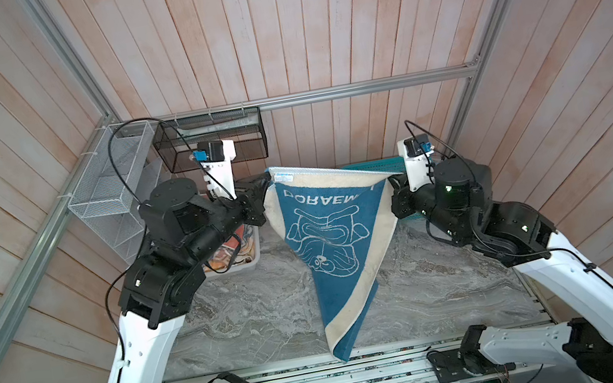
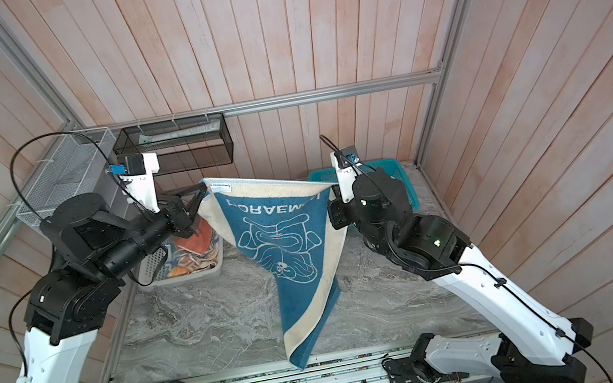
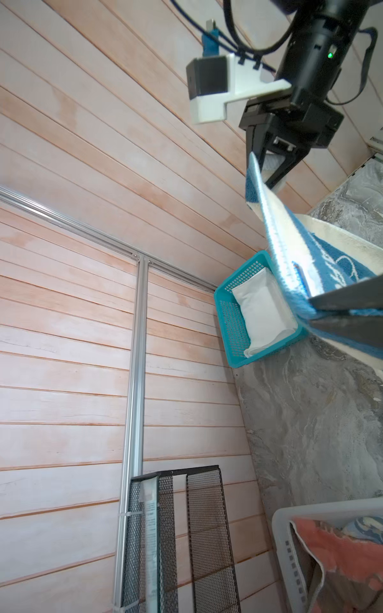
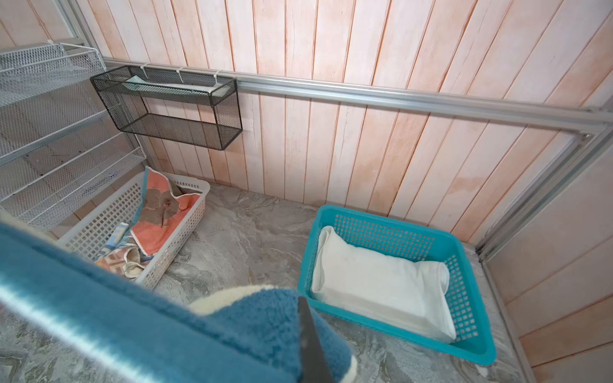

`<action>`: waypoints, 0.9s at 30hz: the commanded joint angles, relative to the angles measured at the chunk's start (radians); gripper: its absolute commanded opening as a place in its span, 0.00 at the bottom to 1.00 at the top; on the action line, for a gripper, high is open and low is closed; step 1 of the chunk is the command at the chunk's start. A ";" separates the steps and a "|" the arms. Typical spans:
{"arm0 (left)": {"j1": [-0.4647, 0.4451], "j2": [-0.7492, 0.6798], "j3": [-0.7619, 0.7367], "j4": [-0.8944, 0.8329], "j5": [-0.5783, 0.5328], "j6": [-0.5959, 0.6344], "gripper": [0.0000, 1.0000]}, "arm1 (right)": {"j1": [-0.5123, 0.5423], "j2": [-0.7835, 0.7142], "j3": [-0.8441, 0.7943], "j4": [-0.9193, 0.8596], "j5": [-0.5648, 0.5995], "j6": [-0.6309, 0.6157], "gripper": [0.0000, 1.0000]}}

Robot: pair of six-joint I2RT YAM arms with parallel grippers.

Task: Fold and stack the towels
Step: 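Lift the towel by two corners with both grippers, spreading it open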

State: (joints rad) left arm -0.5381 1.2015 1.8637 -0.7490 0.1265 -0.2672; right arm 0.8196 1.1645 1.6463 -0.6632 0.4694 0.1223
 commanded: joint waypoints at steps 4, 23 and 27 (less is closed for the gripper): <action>0.005 0.049 0.143 -0.128 -0.074 0.035 0.00 | -0.004 0.118 0.305 -0.236 -0.038 -0.033 0.00; 0.005 0.068 0.500 -0.154 -0.173 0.127 0.00 | 0.025 0.254 0.864 -0.353 -0.091 -0.139 0.00; 0.005 0.075 0.538 -0.152 -0.189 0.154 0.00 | 0.024 0.237 0.875 -0.295 -0.062 -0.155 0.00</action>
State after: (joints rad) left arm -0.5545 1.2999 2.3455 -0.9325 0.0772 -0.1463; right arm 0.8616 1.4681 2.4798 -1.0008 0.2932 -0.0242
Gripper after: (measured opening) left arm 0.047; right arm 0.051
